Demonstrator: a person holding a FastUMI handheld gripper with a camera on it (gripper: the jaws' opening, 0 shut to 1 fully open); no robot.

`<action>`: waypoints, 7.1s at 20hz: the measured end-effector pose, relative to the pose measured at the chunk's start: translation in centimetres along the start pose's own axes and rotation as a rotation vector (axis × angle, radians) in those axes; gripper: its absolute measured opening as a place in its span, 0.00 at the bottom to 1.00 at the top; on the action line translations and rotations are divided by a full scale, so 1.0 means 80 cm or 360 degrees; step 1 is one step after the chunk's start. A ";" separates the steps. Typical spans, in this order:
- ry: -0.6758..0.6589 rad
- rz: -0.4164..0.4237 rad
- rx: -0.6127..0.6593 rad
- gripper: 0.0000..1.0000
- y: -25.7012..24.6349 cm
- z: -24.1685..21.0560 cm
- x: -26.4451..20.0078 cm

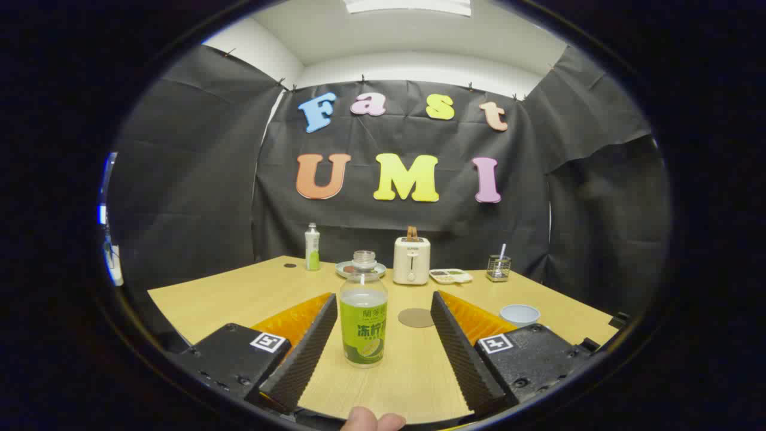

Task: Take the bottle from table, then pour the juice into the cup, finally place the bottle on the coaster

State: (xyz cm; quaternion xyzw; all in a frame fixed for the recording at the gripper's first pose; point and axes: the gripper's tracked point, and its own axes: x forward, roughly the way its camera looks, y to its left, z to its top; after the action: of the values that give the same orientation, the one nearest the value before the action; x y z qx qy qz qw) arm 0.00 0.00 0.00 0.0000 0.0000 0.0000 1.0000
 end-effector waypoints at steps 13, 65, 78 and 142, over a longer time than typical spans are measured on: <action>0.0019 0.0012 0.0034 1.00 0.000 -0.005 -0.004; 0.0525 -0.0055 0.0010 1.00 0.031 -0.110 0.117; 0.0559 -0.0010 0.0011 0.84 0.038 -0.107 0.126; 0.0132 0.0523 0.2637 0.78 -0.054 0.048 0.150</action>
State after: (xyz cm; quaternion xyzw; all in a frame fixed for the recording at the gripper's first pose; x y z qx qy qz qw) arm 11.99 -4.34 3.86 0.7333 0.0367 0.1455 0.6632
